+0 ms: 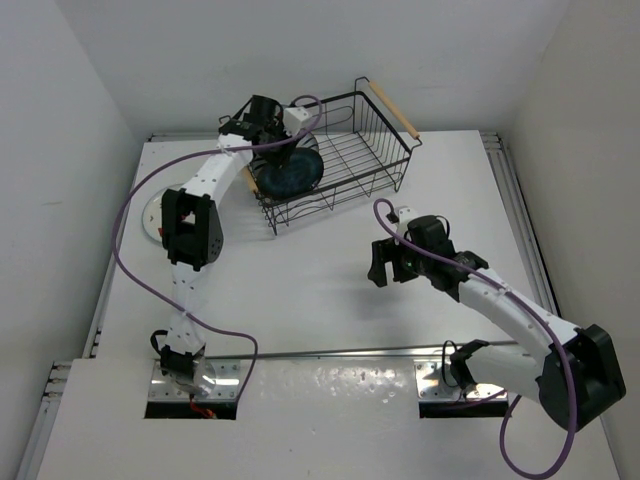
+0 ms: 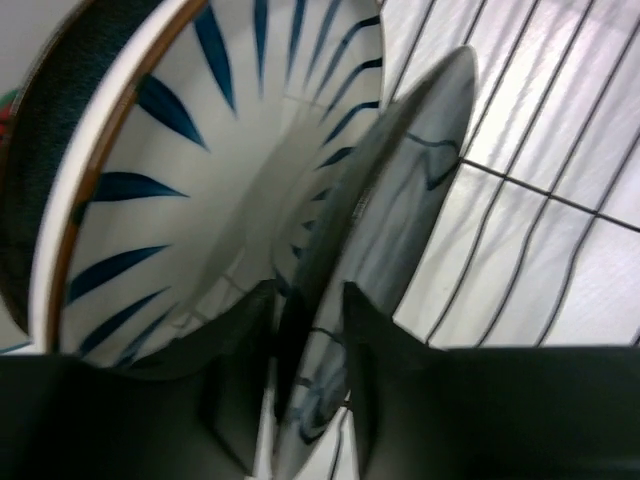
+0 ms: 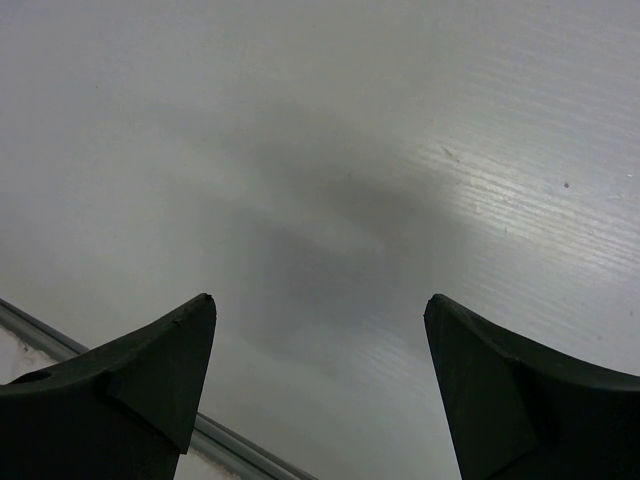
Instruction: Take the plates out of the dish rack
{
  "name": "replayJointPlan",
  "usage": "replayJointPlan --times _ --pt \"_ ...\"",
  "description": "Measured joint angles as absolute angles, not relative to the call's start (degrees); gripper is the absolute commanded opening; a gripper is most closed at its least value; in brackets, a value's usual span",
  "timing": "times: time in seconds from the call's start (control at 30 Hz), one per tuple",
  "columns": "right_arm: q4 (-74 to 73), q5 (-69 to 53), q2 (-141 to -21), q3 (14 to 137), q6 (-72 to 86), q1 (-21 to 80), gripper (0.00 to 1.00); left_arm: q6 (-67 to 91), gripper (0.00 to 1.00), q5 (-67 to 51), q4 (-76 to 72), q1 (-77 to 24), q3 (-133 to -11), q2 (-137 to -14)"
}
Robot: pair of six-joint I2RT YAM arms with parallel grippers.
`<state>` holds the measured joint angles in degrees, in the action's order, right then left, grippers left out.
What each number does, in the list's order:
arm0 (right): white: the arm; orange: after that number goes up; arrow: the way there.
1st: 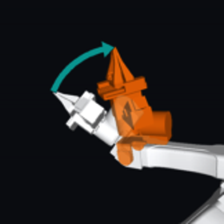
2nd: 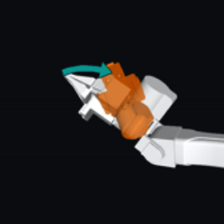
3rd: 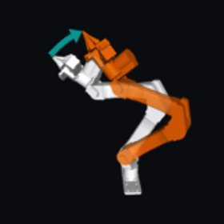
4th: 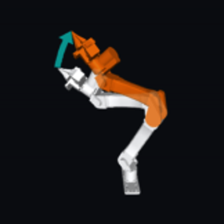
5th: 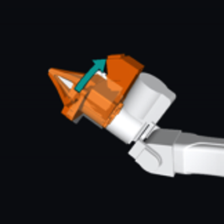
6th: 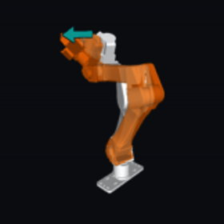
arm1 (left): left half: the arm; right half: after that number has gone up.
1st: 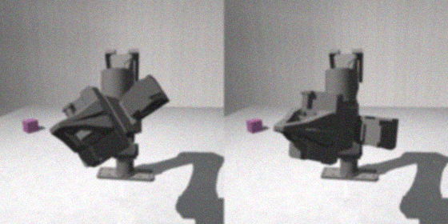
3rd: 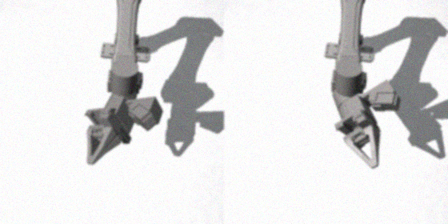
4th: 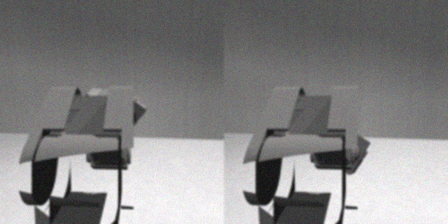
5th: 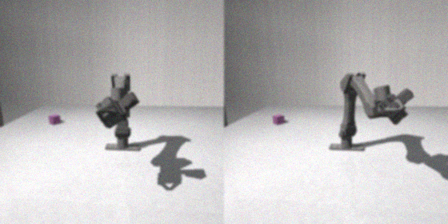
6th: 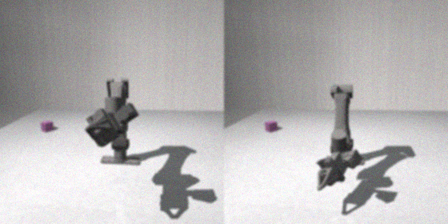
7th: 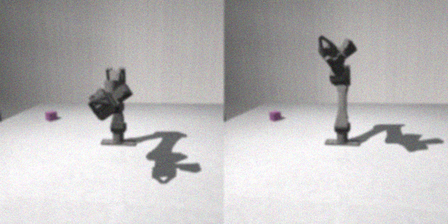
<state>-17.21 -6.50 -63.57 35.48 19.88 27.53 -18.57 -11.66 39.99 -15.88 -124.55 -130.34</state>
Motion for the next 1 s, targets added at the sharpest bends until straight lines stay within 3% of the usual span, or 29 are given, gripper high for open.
replayJointPlan --times 0.23,0.37,1.0 --pt "-18.06 -6.50 -63.55 35.51 19.68 27.53 0.84 -20.43 0.18 -11.94 39.51 -15.70 -124.31 -130.37" --pt "-18.39 -6.50 -63.57 35.77 19.55 27.53 0.84 -21.15 0.00 -12.40 39.68 -15.66 -124.31 -130.34" --pt "-18.74 -6.61 -63.81 38.44 19.49 27.53 0.84 -25.87 0.00 -10.87 39.07 -17.02 -119.33 -124.68"
